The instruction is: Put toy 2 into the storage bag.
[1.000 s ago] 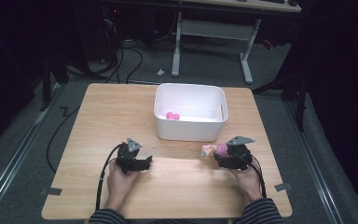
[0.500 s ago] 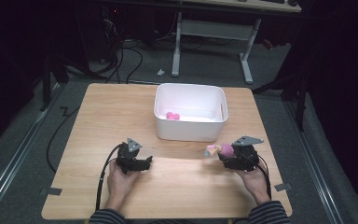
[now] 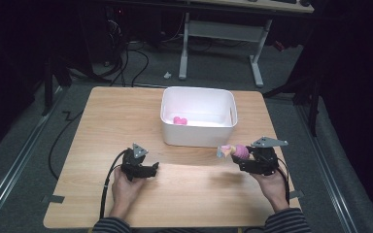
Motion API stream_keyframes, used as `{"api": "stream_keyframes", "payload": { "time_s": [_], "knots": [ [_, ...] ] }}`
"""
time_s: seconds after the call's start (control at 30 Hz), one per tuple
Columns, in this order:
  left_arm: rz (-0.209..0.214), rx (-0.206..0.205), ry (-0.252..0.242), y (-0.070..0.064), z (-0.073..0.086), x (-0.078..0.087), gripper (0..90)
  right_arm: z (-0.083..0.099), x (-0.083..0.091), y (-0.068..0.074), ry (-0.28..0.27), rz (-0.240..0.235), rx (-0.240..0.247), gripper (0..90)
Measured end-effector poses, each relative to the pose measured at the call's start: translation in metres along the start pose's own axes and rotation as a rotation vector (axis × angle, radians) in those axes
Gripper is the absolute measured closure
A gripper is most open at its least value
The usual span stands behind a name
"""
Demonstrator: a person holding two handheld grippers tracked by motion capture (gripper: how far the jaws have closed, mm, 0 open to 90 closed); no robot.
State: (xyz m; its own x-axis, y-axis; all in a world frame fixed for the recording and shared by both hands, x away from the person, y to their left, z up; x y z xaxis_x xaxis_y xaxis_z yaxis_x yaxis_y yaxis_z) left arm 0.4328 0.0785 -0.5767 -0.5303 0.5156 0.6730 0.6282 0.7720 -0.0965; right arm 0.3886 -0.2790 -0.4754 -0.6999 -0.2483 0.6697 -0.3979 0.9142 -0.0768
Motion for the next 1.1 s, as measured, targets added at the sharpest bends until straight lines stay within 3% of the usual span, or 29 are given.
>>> {"api": "stream_keyframes", "payload": {
  "time_s": [0.43, 0.67, 1.1],
  "knots": [
    [0.003, 0.0, -0.001, 0.0, 0.0, 0.0, 18.7, -0.035, 0.022, -0.009, -0.054, -0.02, 0.014, 34.1],
    [0.003, 0.0, -0.001, 0.0, 0.0, 0.0, 19.1, -0.053, 0.028, -0.016, -0.072, -0.039, -0.008, 34.0],
    [0.002, 0.0, -0.001, 0.0, 0.0, 0.0, 19.4, -0.084, 0.032, -0.019, -0.071, -0.048, 0.043, 34.1]
  ]
}}
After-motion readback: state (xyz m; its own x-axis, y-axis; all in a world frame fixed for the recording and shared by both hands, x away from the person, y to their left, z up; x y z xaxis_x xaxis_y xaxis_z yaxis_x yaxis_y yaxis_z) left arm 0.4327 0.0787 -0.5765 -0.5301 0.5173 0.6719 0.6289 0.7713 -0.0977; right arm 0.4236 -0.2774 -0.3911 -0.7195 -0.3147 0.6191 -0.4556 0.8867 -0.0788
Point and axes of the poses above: each handheld gripper's, and its own axes: x roughly backward along the jaws, z roughly out of its underside, y roughly to its left, the point moved 6 cm from there along -x, roughly forward along the jaws, and after that the axes turned 7 degrees about z, right-handed, at the moved point
